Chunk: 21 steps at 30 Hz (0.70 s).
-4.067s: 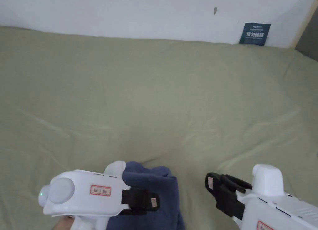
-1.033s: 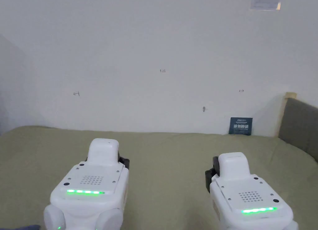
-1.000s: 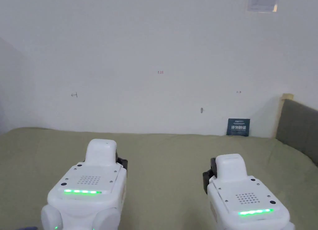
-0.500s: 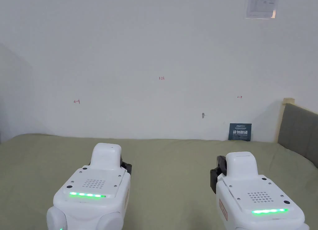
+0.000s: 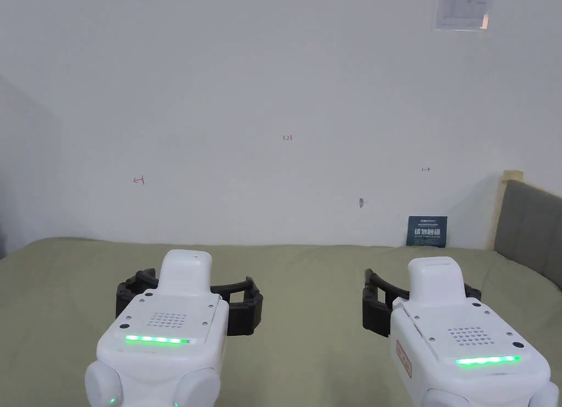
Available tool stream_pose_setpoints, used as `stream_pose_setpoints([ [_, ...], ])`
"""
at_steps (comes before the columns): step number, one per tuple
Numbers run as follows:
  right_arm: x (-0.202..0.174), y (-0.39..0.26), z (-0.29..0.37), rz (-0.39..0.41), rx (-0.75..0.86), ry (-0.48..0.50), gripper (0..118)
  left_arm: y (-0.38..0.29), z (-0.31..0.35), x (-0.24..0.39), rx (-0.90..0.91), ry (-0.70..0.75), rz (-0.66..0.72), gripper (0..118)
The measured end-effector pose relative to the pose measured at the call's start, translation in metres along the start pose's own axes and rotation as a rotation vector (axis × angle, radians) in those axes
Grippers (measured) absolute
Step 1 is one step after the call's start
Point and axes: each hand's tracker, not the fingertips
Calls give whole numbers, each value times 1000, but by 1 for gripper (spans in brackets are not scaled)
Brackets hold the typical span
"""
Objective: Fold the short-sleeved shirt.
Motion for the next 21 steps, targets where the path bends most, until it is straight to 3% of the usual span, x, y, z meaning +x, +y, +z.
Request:
stream_pose_setpoints([
  [6,0,3,2,3,11,1,75,6,9,1,-3,10,-42,118],
  [9,0,5,5,0,22,0,75,8,14,-2,5,-75,-11,118],
  [14,0,4,9,-8,38,3,75,10,22,-2,11,-47,-8,118],
  [21,1,3,10,-12,35,-5,75,15,26,-17,-19,-170,154,118],
])
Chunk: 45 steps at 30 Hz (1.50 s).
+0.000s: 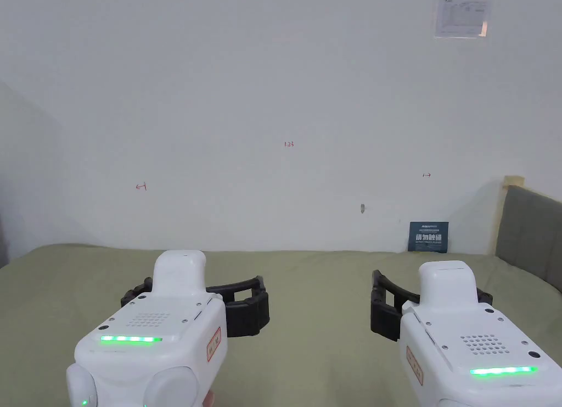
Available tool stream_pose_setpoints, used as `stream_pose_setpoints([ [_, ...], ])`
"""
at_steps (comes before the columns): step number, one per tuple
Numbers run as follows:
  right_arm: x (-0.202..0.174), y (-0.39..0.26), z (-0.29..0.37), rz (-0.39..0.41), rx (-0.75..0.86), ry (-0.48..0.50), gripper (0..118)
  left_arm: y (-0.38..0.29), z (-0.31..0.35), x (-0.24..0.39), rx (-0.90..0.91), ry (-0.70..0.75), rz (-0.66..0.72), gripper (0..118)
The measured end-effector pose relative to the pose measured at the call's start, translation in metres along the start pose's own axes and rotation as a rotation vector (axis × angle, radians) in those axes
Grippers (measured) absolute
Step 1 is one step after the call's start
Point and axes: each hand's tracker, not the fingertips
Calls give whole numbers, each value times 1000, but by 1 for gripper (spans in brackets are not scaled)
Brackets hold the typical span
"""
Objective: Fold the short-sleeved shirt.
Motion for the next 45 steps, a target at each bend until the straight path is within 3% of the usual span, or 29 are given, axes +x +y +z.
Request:
stream_pose_setpoints([
  [4,-1,1,1,-5,-2,2,75,6,0,10,-18,113,-64,118],
  [8,-2,1,2,-3,-2,13,75,9,1,12,-12,73,-106,118],
  [14,-3,5,2,-3,-1,15,75,20,8,8,-4,41,-60,118],
  [26,-1,11,6,-5,2,16,75,26,4,13,-25,120,-100,118],
  [45,0,12,6,-7,2,27,75,24,4,13,-55,88,-92,118],
])
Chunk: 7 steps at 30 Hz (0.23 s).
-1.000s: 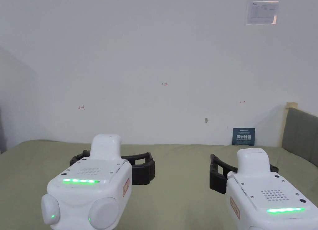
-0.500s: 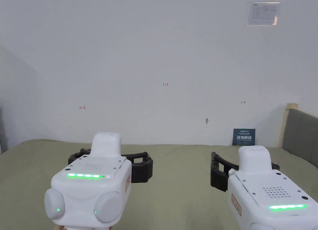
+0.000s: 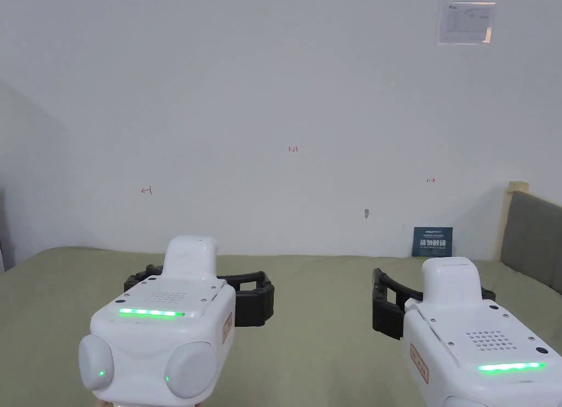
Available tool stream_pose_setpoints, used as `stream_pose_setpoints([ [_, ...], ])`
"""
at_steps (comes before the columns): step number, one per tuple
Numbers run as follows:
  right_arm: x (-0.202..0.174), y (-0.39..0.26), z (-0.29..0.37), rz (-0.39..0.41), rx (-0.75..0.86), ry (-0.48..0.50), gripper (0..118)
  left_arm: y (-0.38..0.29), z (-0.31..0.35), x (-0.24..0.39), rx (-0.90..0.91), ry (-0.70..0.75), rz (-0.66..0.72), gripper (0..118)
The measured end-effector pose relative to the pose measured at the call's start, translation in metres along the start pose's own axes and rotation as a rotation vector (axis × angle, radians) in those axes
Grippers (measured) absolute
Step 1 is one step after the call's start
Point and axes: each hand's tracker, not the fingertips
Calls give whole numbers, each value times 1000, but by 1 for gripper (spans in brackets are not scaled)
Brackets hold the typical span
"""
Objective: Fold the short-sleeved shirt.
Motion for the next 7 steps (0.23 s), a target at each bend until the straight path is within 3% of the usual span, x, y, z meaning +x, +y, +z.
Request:
stream_pose_setpoints([
  [7,-1,-1,0,1,-9,9,75,-1,-1,6,-48,5,-3,118],
])
